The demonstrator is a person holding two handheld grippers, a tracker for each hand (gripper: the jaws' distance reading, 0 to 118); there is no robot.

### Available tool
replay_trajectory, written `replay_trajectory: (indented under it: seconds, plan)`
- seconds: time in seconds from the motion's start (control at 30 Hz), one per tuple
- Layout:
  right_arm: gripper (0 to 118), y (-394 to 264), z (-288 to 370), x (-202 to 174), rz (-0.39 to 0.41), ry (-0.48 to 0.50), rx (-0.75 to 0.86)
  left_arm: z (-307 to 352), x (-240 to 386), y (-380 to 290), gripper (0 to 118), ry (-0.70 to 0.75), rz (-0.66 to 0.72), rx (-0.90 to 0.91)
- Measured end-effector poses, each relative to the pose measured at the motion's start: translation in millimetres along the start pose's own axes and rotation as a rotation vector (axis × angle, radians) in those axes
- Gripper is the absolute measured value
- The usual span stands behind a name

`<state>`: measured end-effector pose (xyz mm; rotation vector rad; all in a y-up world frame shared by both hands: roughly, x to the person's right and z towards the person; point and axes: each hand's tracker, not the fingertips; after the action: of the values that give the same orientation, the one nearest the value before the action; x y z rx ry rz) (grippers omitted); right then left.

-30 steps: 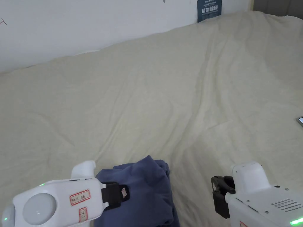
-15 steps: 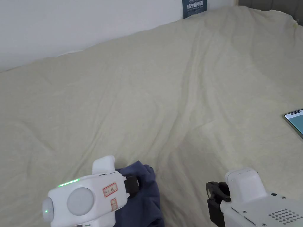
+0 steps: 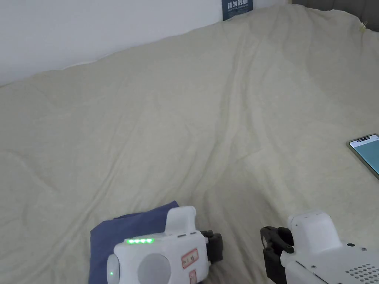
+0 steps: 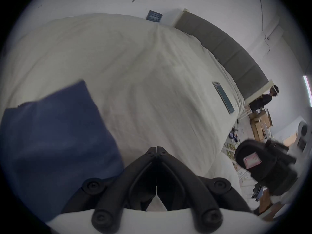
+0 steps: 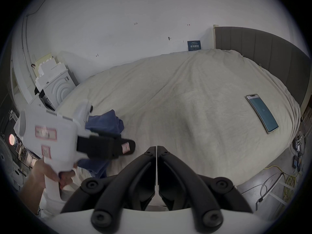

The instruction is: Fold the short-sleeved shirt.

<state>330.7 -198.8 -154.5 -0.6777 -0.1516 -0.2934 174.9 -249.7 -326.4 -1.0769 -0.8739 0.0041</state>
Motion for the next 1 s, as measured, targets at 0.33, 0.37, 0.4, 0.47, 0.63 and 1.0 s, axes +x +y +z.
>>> replay_trajectory:
  seconds: [0.33, 0.37, 0.4, 0.47, 0.63, 1.0]
  plan:
    - [5, 17.8, 13.1, -13.6, 0.061, 0.017, 0.06, 96.6, -24.9, 0.4, 0, -0.055, 0.041, 0.202]
    - [5, 19.2, 11.4, -18.9, 0.072, 0.022, 0.059, 111.4, -34.2, -0.6, 0, -0.04, 0.045, 0.217]
    - [5, 20.3, 9.3, -24.7, 0.087, 0.028, 0.06, 126.8, -43.3, -2.1, 0, -0.004, 0.058, 0.238]
    - [5, 22.3, 4.0, -36.5, 0.113, 0.046, 0.065, 152.5, -63.1, -8.1, 0, 0.057, 0.096, 0.288]
    - [5, 28.9, -19.2, -77.1, 0.173, 0.111, 0.079, 193.9, -118.0, -32.9, 0, 0.085, 0.251, 0.339]
    - [5, 2.1, -109.0, -134.3, 0.296, 0.097, 0.106, 191.4, -178.3, -59.5, 59, 0.086, 0.411, 0.319]
